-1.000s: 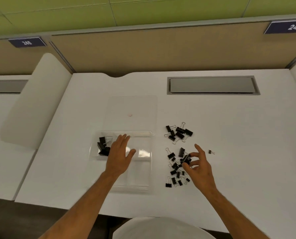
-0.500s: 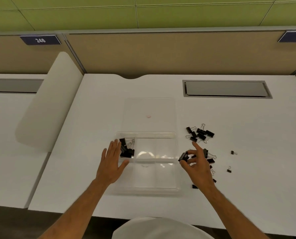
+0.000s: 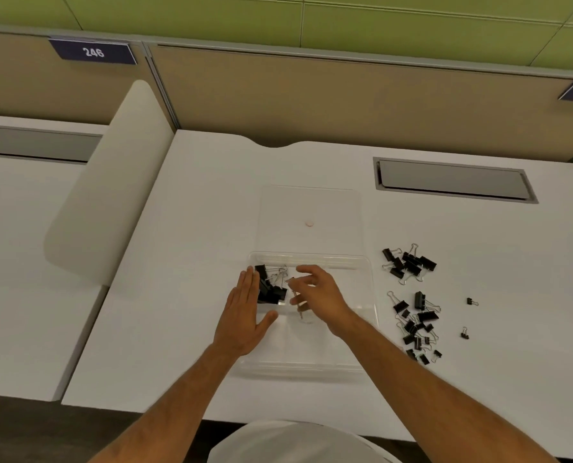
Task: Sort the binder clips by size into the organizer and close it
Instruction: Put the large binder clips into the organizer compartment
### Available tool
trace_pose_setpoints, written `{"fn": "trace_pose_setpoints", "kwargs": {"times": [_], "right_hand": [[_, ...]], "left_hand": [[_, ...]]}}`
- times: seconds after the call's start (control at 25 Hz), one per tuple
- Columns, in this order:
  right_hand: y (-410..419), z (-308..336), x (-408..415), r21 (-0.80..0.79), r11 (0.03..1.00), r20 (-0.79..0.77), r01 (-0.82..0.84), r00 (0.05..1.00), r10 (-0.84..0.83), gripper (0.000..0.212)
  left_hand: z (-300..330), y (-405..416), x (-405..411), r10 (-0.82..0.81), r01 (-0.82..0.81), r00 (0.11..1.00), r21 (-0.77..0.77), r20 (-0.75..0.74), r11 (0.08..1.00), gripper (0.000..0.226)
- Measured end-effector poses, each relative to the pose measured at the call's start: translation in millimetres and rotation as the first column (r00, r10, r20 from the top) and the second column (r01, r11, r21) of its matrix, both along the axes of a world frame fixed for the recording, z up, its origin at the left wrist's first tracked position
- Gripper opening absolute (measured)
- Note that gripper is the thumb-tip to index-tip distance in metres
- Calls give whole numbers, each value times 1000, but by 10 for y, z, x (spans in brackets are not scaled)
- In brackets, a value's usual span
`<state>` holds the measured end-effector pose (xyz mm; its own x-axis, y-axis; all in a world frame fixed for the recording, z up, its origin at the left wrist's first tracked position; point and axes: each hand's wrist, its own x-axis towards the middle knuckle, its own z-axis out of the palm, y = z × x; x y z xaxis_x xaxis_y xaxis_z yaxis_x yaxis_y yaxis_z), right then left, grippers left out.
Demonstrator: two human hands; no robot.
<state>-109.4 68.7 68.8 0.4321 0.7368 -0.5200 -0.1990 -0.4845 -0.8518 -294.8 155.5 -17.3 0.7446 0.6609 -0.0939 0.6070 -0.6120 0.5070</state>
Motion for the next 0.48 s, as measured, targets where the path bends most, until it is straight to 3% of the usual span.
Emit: {"fn": "trace_pose_setpoints", "kwargs": {"times": [0.12,0.28,0.48], "right_hand": [[254,-88,-58,-34,999,74,-1,997,4,36],[414,-192,-93,-62,996,274,-61,959,75,51],[345,-320,-43,-96,989,164,-108,979,123,63]], "left_hand": [[-15,-18,40,5,-5,1000,9,-4,1000,88],[-28,-14,42,15,-15,1000,-11,12,1000,86],[-34,-18,41,12,-11,1000,-13,28,1000,85]]}}
